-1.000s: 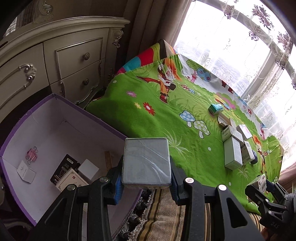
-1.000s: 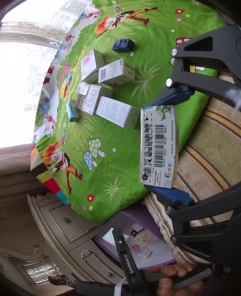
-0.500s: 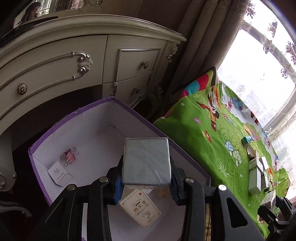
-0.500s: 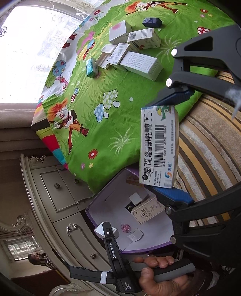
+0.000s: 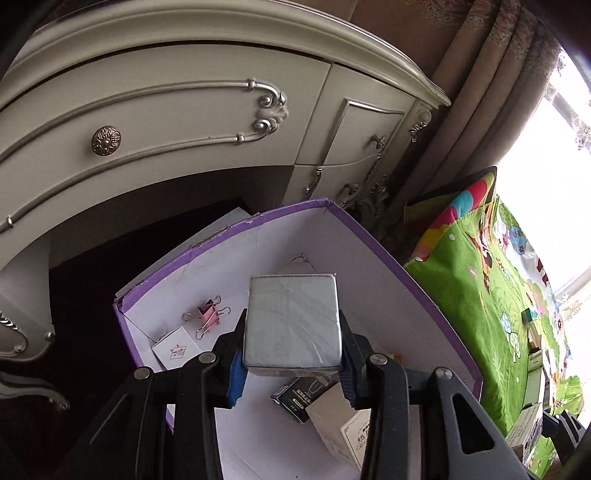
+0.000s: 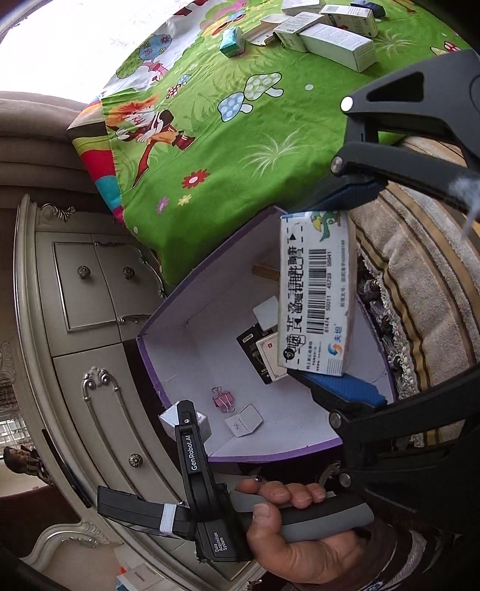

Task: Organize rigid objects
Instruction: 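Carry both boxes to the storage box and release them inside, then move both tools back over the bed toward the remaining boxes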

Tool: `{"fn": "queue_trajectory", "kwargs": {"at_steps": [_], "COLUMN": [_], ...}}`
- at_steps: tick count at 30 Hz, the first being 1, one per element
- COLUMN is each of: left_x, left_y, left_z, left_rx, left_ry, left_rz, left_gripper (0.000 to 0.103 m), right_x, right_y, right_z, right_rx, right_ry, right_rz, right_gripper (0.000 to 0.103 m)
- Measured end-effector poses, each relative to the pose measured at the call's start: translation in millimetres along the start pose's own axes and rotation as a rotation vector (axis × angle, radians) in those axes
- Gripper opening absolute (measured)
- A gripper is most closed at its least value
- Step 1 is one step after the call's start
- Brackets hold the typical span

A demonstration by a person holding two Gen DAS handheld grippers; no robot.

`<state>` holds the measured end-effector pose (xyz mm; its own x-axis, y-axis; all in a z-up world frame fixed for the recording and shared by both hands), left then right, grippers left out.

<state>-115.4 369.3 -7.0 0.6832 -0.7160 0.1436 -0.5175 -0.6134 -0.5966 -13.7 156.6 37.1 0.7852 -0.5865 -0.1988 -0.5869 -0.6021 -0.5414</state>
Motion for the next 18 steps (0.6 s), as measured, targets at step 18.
{"fn": "queue_trajectory", "kwargs": {"at_steps": [18], "left_x": [-16.7], "left_y": [5.0], "left_z": [13.1], "left_rx": [-0.019], "left_ry": [-0.020], "left_rz": [-0.029], "left_gripper": [0.065], "right_x": [-22.3], "right_y": [-8.4], "right_z": [36.7], "right_rx": [-0.061], "right_ry": [-0.010], "right_rz": [-0.042], "right_gripper": [0.085]}}
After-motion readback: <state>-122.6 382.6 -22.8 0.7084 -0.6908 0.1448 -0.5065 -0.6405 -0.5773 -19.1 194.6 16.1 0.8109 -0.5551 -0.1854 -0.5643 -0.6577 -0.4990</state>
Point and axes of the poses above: each gripper's, at about its wrist camera, not at the fingertips, and z roughly the way its jaws point, x to its right, y to its underside, the point moved 2 cm from there along z, roughly the way its jaws point, and after that the axes turned 14 degrees about z, right-handed, at the moved point
